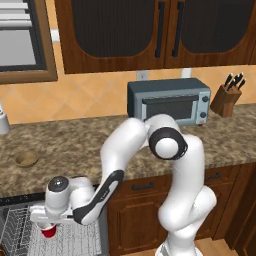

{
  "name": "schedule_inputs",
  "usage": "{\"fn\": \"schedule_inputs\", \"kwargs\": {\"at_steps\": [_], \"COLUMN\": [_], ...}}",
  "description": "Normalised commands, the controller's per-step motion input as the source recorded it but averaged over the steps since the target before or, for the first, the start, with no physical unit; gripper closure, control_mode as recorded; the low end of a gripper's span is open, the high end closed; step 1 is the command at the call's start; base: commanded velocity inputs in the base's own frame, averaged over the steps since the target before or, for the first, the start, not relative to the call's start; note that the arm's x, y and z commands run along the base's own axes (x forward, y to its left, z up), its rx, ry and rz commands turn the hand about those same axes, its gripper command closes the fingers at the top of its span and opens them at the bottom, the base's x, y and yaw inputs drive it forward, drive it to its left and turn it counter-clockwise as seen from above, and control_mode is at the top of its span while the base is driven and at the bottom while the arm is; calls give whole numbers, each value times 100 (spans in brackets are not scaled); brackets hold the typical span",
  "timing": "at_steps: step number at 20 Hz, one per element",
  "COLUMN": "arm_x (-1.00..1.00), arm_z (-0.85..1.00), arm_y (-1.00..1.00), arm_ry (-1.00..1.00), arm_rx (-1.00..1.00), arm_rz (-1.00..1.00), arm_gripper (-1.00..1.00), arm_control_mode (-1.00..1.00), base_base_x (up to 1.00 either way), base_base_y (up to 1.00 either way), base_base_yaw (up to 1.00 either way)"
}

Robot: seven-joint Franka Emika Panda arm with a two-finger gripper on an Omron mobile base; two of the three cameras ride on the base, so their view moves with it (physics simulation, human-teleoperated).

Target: Pick up the cup and bowl from the counter, place them in the dishwasher, and close the dishwasher door.

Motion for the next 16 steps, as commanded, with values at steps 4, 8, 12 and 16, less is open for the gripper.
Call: {"fn": "schedule_inputs", "kwargs": {"at_steps": [4,8,12,16], "arm_x": [-13,8,21,18], "arm_z": [31,19,-5,-36], "arm_y": [49,29,24,36], "arm_ry": [0,2,-1,-4], "arm_rx": [-3,-7,-5,-3], "arm_rz": [0,0,0,0], "arm_gripper": [100,100,100,100], "arm_control_mode": [-100,-100,-100,-100], "base_base_x": [0,0,0,0], "base_base_y": [0,0,0,0], "base_base_yaw": [0,0,0,0]}}
